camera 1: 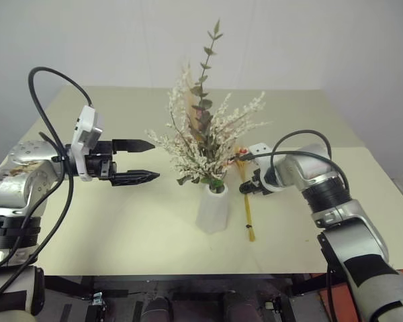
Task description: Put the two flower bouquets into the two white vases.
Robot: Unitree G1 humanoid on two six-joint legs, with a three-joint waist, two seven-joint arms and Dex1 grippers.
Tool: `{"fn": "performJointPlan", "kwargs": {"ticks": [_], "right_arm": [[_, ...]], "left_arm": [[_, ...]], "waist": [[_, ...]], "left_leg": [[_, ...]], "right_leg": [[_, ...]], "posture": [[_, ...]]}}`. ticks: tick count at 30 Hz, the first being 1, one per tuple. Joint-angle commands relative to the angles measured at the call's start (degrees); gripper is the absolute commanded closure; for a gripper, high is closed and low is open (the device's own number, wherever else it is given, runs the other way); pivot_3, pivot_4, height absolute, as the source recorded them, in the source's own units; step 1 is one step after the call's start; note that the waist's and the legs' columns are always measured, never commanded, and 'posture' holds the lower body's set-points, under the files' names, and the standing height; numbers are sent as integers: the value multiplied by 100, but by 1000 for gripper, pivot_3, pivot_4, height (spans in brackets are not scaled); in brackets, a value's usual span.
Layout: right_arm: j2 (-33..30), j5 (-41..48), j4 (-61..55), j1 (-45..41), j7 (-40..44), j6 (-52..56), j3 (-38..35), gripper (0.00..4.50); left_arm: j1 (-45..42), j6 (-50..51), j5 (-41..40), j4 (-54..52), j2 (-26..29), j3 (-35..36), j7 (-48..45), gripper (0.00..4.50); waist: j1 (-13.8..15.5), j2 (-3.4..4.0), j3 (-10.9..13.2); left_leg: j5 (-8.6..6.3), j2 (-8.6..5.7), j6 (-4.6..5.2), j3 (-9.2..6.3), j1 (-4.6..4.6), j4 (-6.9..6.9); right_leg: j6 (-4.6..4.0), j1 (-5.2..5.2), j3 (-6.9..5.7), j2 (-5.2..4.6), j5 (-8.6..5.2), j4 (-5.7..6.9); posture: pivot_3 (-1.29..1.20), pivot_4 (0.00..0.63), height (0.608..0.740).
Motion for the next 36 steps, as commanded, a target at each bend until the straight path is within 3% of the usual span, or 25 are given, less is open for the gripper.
{"fn": "performJointPlan", "kwargs": {"ticks": [1, 8, 9, 16, 24, 36], "right_arm": [[49, -336, 385, -24, 26, -342, -16, 1894], [3, -678, 630, 94, -205, -762, -521, 4339], [9, -710, 658, 103, -312, -883, -702, 4491], [-11, -324, 323, -67, -643, -2389, -2353, 4491], [496, 690, -95, -236, -254, -3531, -3703, 4491], [1162, 1298, -564, -659, 540, -4443, -3601, 4491]], "left_arm": [[6, -91, -27, -160, 176, 269, 27, 0], [163, -48, -66, -242, 336, 415, 41, 0], [186, -38, -74, -254, 352, 437, 46, 0], [323, 18, -115, -267, 500, 601, 58, 0], [428, 165, -116, -332, 551, 686, 350, 0], [651, 342, -245, -574, 625, 813, 504, 0]], "waist": [[-13, 0, -1], [-4, -2, -2], [-3, -2, -2], [4, 0, 0], [-37, 1, 0], [-3, 7, 4]], "left_leg": [[0, 0, 0, 0, 3, 0], [0, 2, 0, 1, 5, -1], [0, 2, 0, 1, 5, -1], [0, 1, 0, 1, -28, -2], [0, 6, 0, -1, -24, -12], [0, 6, 0, 0, -25, -13]], "right_leg": [[4, 1, 0, 1, -3, 0], [4, 4, 1, 1, -3, -1], [4, 4, 1, 1, -3, -1], [-5, -24, 1, 0, 3, -4], [-6, -26, 0, 5, 3, -1], [-7, -25, -3, 3, 4, -1]], "posture": [[0, 150, 740], [0, 150, 740], [0, 150, 740], [0, 150, 740], [0, 150, 740], [0, 150, 740]]}}
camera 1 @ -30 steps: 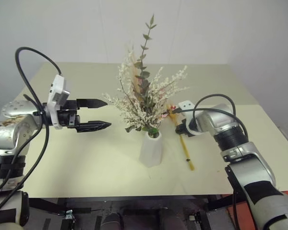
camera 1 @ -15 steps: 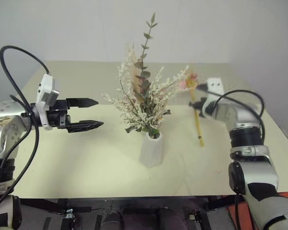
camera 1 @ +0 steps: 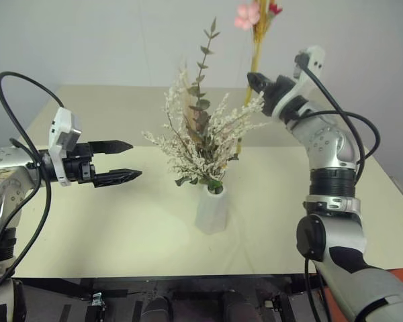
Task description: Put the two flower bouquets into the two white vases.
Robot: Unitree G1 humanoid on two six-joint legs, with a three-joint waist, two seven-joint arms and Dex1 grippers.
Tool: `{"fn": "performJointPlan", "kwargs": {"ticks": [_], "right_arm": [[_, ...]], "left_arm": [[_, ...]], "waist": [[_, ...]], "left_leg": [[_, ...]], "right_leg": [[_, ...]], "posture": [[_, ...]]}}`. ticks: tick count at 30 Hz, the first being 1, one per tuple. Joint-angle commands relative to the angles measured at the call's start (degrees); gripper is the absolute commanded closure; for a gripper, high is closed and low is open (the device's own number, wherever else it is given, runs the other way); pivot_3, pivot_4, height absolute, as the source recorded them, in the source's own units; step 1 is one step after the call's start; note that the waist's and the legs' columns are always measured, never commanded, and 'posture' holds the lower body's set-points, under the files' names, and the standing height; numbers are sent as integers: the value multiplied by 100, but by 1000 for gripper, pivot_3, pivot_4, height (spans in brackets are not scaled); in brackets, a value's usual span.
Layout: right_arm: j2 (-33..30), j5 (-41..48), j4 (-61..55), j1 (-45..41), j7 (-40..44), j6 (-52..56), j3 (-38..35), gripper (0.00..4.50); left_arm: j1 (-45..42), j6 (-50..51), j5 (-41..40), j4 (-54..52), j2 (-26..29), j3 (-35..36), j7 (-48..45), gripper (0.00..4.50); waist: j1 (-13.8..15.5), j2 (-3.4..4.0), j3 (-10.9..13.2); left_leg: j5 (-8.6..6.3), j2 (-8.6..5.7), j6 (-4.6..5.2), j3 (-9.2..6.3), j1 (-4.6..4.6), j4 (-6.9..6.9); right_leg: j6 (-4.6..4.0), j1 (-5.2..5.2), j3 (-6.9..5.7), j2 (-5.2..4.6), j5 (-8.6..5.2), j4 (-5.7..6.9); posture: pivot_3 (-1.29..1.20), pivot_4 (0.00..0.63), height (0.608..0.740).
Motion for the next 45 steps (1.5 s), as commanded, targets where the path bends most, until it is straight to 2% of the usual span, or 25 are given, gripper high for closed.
{"fn": "performJointPlan", "kwargs": {"ticks": [1, 7, 12, 19, 45], "right_arm": [[36, 256, -309, -156, 175, -183, -4, 4491], [241, 641, -629, 50, 276, 33, 46, 4491], [528, 407, -1013, 423, 340, -255, 502, 4491], [592, 222, -1117, 676, 384, -661, 810, 4491], [628, -86, -723, 719, 349, -1364, 856, 4491]], "left_arm": [[25, 38, -116, -231, 122, 205, 37, 0], [123, 68, -147, -308, 131, 276, 60, 0], [17, 52, -123, -223, 141, 212, 47, 0], [-81, 23, -90, -148, 143, 166, -2, 0], [-100, 49, -78, -132, 166, 148, -47, 0]], "waist": [[18, 0, 0], [14, 1, 0], [-7, 1, 0], [16, 2, 1], [8, 2, 1]], "left_leg": [[0, 0, 0, 0, 0, 0], [0, 0, 0, 0, -1, 0], [0, 1, 0, 0, 2, 0], [0, 0, 0, -1, 1, 0], [0, 1, 0, -1, 1, 0]], "right_leg": [[0, 0, -1, 0, 0, 0], [-1, 0, -2, 0, 0, 0], [-2, -1, -1, 1, 0, 6], [-2, -2, -2, 0, 0, 6], [-3, -3, -2, 0, -1, 7]], "posture": [[0, 150, 740], [0, 150, 740], [0, 150, 740], [0, 150, 740], [0, 150, 740]]}}
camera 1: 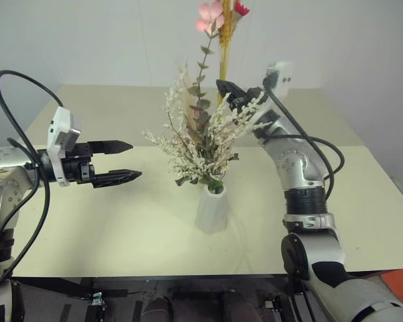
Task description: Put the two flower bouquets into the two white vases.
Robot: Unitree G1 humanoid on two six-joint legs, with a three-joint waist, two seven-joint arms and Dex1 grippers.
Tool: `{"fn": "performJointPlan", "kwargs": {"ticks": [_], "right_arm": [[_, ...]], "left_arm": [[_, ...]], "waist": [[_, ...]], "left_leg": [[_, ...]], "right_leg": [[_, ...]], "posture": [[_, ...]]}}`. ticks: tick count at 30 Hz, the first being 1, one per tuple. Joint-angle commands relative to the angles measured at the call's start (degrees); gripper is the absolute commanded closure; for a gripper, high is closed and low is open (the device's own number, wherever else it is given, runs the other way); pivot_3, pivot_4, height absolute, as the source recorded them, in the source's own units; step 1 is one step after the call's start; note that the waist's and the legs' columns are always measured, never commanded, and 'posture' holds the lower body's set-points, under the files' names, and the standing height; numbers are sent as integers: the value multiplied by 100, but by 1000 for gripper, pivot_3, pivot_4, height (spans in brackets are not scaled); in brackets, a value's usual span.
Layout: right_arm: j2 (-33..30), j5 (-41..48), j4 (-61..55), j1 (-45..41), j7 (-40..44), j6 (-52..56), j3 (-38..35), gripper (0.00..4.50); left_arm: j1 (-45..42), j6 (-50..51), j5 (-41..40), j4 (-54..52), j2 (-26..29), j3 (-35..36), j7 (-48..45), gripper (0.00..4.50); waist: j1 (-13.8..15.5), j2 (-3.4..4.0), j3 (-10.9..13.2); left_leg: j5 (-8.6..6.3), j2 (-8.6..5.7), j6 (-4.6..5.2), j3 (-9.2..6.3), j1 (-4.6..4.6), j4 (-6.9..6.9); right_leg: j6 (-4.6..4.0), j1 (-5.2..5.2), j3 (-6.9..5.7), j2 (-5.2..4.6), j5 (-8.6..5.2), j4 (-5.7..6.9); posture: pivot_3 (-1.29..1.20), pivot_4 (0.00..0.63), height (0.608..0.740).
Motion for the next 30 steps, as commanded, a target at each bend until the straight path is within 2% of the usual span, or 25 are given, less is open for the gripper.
{"fn": "performJointPlan", "kwargs": {"ticks": [1, 17, 30], "right_arm": [[0, -39, -140, 7, 34, -244, 11, 4491], [31, -158, -672, 437, -5, -301, 231, 4491], [-90, -75, -866, 179, -35, -259, 150, 4491]], "left_arm": [[-137, -46, -50, -45, 118, 105, -34, 0], [-93, -8, -66, -63, 123, 132, -37, 0], [-219, -57, -22, 35, 54, 15, -60, 0]], "waist": [[1, 0, 0], [5, 0, 0], [3, 0, 0]], "left_leg": [[0, 0, 0, 0, 0, 0], [0, 0, 0, -1, 1, 0], [0, 0, 0, -1, 1, 0]], "right_leg": [[0, 0, 0, 0, 0, 0], [0, 1, -1, 0, 0, 1], [0, 1, 0, 0, 0, 1]], "posture": [[0, 150, 740], [0, 150, 740], [0, 150, 740]]}}
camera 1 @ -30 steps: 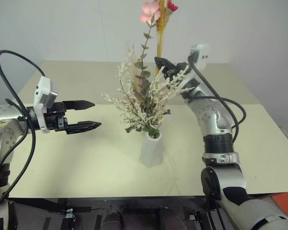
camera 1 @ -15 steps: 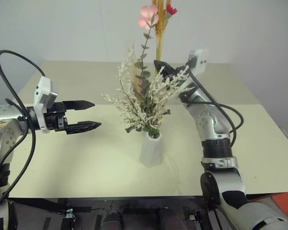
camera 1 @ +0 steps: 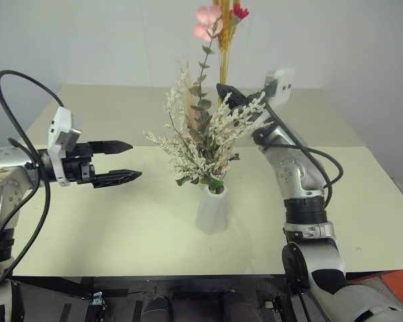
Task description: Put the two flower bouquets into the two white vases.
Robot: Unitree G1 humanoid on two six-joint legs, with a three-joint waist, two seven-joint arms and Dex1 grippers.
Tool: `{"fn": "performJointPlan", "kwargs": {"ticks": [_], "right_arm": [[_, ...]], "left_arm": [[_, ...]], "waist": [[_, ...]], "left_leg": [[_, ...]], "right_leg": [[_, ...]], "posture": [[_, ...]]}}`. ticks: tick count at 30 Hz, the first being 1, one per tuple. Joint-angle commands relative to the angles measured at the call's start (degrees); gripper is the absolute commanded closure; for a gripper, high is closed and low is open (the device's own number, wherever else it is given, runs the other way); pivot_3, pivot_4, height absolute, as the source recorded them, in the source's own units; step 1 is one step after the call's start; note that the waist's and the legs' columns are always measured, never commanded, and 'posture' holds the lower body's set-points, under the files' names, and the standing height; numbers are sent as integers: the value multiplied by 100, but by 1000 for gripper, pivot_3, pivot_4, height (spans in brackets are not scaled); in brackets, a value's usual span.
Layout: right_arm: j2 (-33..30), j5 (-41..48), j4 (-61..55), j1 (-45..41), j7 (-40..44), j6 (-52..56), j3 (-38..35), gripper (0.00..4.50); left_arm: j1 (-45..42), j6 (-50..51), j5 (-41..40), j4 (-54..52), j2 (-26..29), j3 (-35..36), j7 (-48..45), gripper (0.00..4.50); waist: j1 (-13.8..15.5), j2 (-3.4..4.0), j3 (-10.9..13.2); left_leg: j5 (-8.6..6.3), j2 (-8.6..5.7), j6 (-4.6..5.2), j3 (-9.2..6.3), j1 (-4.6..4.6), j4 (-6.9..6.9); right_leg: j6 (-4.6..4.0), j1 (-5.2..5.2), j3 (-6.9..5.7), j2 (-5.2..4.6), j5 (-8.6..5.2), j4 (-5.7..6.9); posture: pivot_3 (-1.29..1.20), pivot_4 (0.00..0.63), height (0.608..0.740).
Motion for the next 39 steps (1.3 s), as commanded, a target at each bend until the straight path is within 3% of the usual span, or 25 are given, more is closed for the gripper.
{"fn": "performJointPlan", "kwargs": {"ticks": [1, 39], "right_arm": [[-91, 115, -343, -182, -10, 17, -77, 4491], [-41, 71, 167, -229, 18, -1, -76, 4491]], "left_arm": [[-157, -67, -37, 11, 51, 37, -52, 0], [-121, -69, -39, -25, 57, 68, -5, 0]], "waist": [[-4, 0, 0], [-3, 0, 0]], "left_leg": [[0, 0, 0, 0, 0, 0], [0, 0, 0, 0, 0, 0]], "right_leg": [[0, 0, 0, 0, 0, 0], [0, 0, 0, 0, 0, -1]], "posture": [[0, 150, 740], [0, 150, 740]]}}
